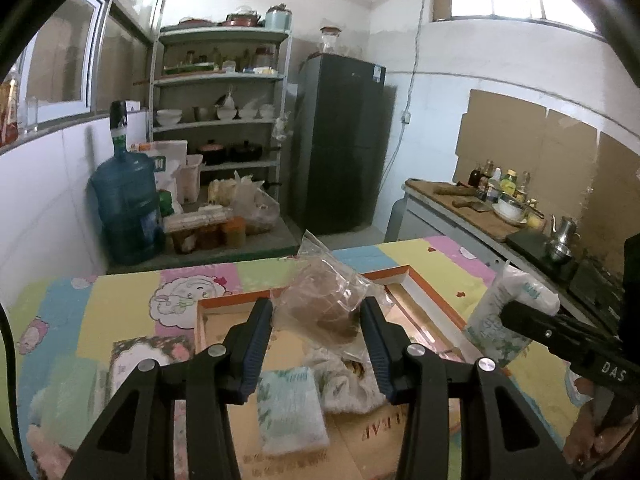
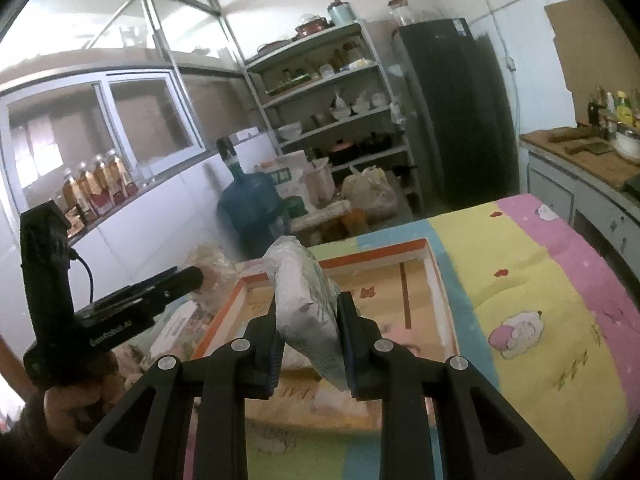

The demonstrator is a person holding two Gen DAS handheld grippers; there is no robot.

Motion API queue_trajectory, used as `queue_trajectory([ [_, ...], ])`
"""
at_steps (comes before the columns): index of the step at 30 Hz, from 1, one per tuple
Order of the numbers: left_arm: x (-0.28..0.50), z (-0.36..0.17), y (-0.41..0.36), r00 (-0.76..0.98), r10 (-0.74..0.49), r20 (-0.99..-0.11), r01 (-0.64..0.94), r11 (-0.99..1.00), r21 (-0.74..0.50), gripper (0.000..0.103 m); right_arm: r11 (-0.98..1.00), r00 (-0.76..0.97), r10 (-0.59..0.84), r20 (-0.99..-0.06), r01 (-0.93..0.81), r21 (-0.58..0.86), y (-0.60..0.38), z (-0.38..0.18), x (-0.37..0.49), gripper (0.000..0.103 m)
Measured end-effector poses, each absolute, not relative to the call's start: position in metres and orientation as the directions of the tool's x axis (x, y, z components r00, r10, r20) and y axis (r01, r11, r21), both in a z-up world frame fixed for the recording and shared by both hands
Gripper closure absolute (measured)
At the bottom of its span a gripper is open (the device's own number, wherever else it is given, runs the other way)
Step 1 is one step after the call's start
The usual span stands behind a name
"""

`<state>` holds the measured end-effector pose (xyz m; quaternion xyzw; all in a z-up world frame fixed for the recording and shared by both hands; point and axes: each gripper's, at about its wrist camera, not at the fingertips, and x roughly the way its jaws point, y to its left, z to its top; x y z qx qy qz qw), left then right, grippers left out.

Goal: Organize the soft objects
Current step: 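Lower the clear bag into the tray and open the left tool while the right lowers the wipes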

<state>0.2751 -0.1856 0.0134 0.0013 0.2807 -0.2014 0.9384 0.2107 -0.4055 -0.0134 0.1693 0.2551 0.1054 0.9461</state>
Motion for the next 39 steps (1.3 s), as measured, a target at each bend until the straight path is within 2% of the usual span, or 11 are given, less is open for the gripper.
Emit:
queue_trajectory([
  [19,0.345,-0.032,-0.201,0.669,-0.324,-0.669,0.262,0.945,-0.195,0.058,0.955,0.764,0.214,-0.608,-0.034,0.294,-0.403,-0.043,0.302,0.078],
  [39,0.359,-0.061,-0.207,0.598,-0.323,-0.733,0.229,0.946,-0.23,0.058,0.977,0.716,0.139,-0.684,0.015,0.214,-0.401,-0.068,0.32,0.078],
])
